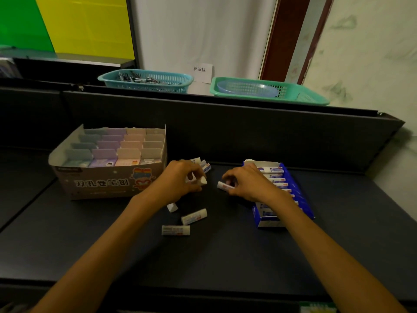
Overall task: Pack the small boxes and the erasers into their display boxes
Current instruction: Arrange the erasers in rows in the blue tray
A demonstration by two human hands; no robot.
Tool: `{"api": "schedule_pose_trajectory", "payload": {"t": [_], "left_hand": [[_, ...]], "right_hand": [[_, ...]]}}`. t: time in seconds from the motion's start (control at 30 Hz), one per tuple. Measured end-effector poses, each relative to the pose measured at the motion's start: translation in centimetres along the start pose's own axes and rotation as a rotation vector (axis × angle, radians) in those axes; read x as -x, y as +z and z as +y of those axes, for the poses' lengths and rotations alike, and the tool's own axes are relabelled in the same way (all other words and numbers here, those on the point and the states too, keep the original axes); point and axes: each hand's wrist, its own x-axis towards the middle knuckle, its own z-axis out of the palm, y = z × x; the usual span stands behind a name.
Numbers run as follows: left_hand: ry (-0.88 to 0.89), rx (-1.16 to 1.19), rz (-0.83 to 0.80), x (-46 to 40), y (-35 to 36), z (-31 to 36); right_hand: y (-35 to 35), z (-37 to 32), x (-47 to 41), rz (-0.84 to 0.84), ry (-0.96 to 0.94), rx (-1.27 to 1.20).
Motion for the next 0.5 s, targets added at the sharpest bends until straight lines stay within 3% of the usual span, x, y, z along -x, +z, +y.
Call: {"api": "schedule_pose_trajectory", "payload": {"t": [0.23, 0.5], "left_hand": [[-0.051, 0.284, 0.122, -0.4, -0.5, 0.8], [0.035, 0.094, 0.092, -1.3, 0.3, 1.0]], "right_hand": [[-1.3, 0.8, 0.5, 0.077, -0.064, -0.197], [-2.3, 1.9, 1.1, 0.138, -0.064, -0.289]]}}
